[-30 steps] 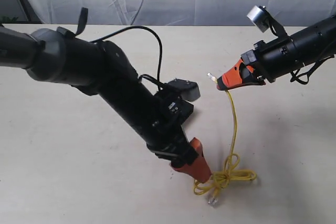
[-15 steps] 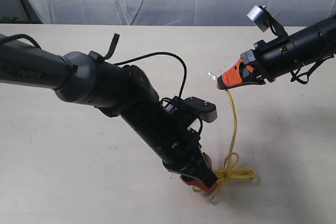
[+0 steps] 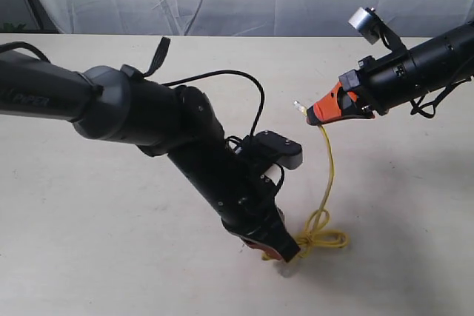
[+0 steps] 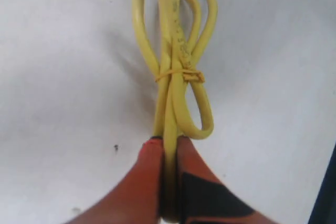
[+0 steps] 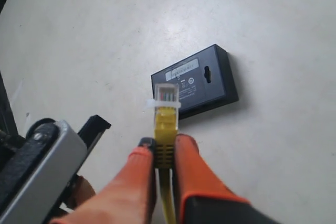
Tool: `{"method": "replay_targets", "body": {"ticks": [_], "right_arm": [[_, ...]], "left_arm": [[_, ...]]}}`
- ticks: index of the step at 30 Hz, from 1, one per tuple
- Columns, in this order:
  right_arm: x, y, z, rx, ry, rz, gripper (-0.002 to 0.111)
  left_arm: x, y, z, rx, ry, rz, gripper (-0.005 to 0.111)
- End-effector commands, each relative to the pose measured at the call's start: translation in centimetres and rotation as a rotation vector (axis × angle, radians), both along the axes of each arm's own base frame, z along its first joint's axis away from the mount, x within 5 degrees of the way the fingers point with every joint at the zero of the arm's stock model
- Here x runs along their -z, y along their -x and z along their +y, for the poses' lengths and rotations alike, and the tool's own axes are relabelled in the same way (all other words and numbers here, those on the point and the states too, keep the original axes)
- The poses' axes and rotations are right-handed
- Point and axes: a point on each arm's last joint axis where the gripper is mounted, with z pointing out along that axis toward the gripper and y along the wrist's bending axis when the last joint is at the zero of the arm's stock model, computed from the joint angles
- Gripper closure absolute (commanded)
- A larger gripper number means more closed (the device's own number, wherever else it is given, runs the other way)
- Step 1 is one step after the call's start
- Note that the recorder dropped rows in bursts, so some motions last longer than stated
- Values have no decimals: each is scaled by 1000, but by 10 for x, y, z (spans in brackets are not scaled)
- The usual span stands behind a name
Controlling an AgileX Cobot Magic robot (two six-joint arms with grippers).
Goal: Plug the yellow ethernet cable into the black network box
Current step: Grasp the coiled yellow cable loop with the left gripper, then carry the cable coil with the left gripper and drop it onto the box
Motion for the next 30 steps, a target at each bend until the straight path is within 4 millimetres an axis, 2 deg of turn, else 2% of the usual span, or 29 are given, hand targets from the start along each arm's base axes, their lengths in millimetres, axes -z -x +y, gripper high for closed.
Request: {"method": "replay_targets", "body": {"ticks": [1, 3, 5, 7, 9, 10, 12, 14, 17, 20, 24, 30], "right_arm": [[-5, -3, -2, 48, -7, -1, 109], [-7, -3, -1, 52, -35, 6, 101], [-10, -3, 0, 58, -42, 1, 81], [-13, -3, -1, 76, -40, 7, 54], [-16, -3, -2, 98, -22, 4, 37], [-18, -3, -3, 111, 2, 3, 35], [-21, -3, -8, 131, 74, -26, 38], [-24, -1, -16, 158, 157, -37, 45], [-38, 3, -28, 185, 164, -59, 52], [-58, 7, -35, 230, 87, -74, 49], [-74, 13, -34, 226, 72, -114, 47], [-82, 17, -36, 218, 105, -152, 47]], "left_arm": [[-19, -3, 6, 11, -57, -93, 107], [-21, -4, 8, 22, -75, -115, 107], [-23, -6, 8, 21, -86, -128, 107], [-27, -9, 6, 17, -89, -140, 107], [-32, -13, 4, 12, -90, -158, 107], [-34, -14, 3, 18, -91, -162, 107], [-38, -16, 2, 30, -107, -164, 107], [-40, -17, 4, 43, -140, -169, 107], [-40, -22, 10, 26, -237, -207, 107], [-41, -28, 16, -1, -317, -246, 107], [-46, -32, 16, -28, -330, -271, 107], [-57, -27, 16, -10, -402, -357, 107]]}}
